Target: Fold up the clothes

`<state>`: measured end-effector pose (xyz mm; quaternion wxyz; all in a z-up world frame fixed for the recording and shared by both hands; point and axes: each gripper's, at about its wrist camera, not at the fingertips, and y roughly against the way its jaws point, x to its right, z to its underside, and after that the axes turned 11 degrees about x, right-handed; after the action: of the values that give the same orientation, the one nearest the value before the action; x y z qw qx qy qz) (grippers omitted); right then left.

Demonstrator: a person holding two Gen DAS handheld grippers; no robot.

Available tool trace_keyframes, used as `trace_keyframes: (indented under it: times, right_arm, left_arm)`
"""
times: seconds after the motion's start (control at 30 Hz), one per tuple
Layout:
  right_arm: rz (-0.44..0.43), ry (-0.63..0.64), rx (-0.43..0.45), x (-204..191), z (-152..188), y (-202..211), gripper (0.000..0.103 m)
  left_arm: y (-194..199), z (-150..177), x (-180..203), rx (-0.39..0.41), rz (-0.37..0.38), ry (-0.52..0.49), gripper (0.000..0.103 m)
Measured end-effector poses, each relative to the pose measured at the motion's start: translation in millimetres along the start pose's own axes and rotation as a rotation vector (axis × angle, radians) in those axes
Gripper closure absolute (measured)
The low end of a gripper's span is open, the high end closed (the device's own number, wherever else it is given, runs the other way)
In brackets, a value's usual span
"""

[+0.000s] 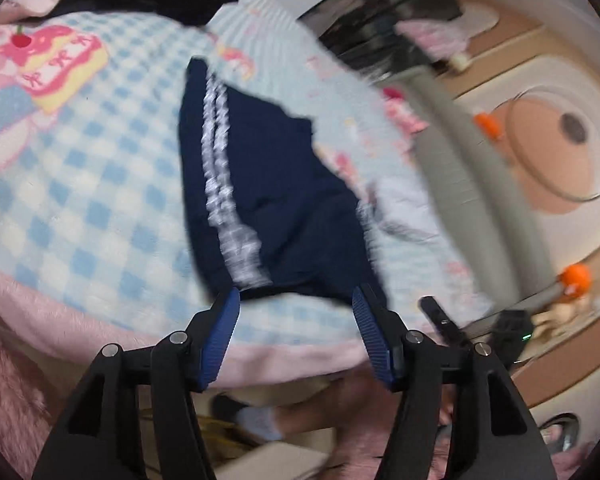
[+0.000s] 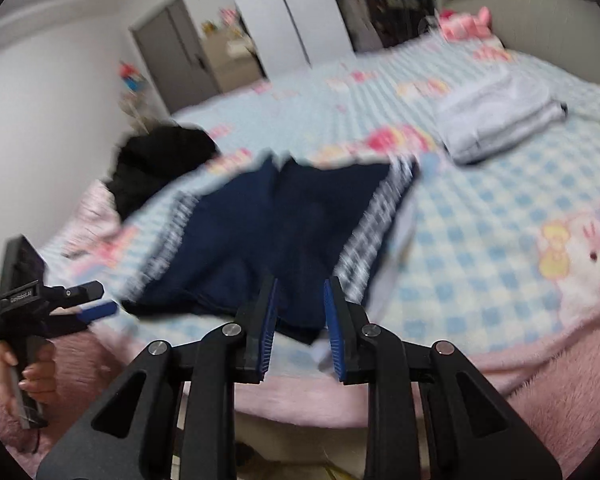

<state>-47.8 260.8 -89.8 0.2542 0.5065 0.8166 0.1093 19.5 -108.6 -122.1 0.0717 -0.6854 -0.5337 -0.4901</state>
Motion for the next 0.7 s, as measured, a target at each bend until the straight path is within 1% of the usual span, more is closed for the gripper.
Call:
trace_keyframes:
  times: [0.03, 0.07, 0.1, 0.13, 0.2, 0.27, 0.33, 0.37, 0.4, 0.43, 0.47, 0.5, 0.53, 0.57, 0.6, 0.67, 0.7]
  right_arm:
    - [-0.023, 0.0, 0.028, -2.6, -3.3, 5.6, 0.079]
    - [-0.043, -0.001, 0.053, -4.7, -6.5, 10.2, 0.075]
    - [-0.043, -0.009, 0.053, -2.7, -8.5, 6.9, 0.068]
    - [-0.025, -0.022, 0.025, 1.9, -10.0, -3.4, 0.066]
    - [0.016, -0.035, -0.047, 11.5, -11.3, -26.1, 0.066]
    - [0.037, -0.064, -0.11, 21.9, -12.6, -46.4, 0.066]
    - [0.026, -0.106, -0.156, 30.7, -15.1, -62.6, 0.066]
    - [0.035, -0.112, -0.183, 33.0, -15.3, -71.1, 0.065]
    - [0.044, -0.115, -0.212, 35.4, -15.2, -79.8, 0.057]
    - [0.057, -0.108, -0.247, 38.0, -13.1, -90.0, 0.055]
    - [0.071, -0.099, -0.281, 40.7, -10.9, -100.0, 0.055]
    - [0.09, -0.084, -0.306, 43.3, -7.8, -107.7, 0.056]
    - [0.112, -0.061, -0.316, 45.3, -4.5, -112.1, 0.06]
    - [0.137, -0.031, -0.313, 44.9, -3.1, -115.0, 0.077]
    - [0.16, -0.001, -0.308, 44.4, -1.9, -117.5, 0.086]
    - [0.195, 0.036, -0.29, 44.9, -1.8, -117.1, 0.09]
    - [0.216, 0.05, -0.284, 45.5, -1.5, -116.9, 0.09]
  left_arm:
    - [3.2, -2.4, -0.2, 0.02, -0.016, -0.006, 0.042]
    - [0.8, -7.9, -2.0, 0.031, -0.056, -0.014, 0.043]
    - [-4.4, -14.8, -4.6, 0.037, -0.103, -0.021, 0.044]
    - [-11.7, -21.2, -6.9, 0.034, -0.136, -0.023, 0.044]
    - [-30.7, -33.2, -12.0, 0.009, -0.17, -0.021, 0.045]
    - [-52.7, -44.8, -19.1, -0.037, -0.175, -0.019, 0.045]
    - [-76.3, -50.9, -24.2, -0.106, -0.165, -0.02, 0.045]
    - [-87.6, -52.6, -25.3, -0.137, -0.162, -0.031, 0.045]
    - [-96.3, -52.6, -23.8, -0.156, -0.172, -0.06, 0.055]
    - [-101.4, -50.6, -20.9, -0.162, -0.198, -0.098, 0.067]
    - [-105.5, -49.0, -17.9, -0.161, -0.233, -0.142, 0.089]
    - [-108.3, -48.2, -14.8, -0.152, -0.263, -0.179, 0.093]
    - [-107.5, -48.5, -13.2, -0.136, -0.283, -0.195, 0.094]
    - [-104.7, -49.9, -12.8, -0.115, -0.298, -0.197, 0.095]
    - [-100.9, -51.4, -12.2, -0.093, -0.321, -0.203, 0.095]
    - [-91.6, -54.7, -11.0, -0.043, -0.381, -0.222, 0.095]
    - [-88.7, -55.7, -12.4, -0.035, -0.393, -0.217, 0.094]
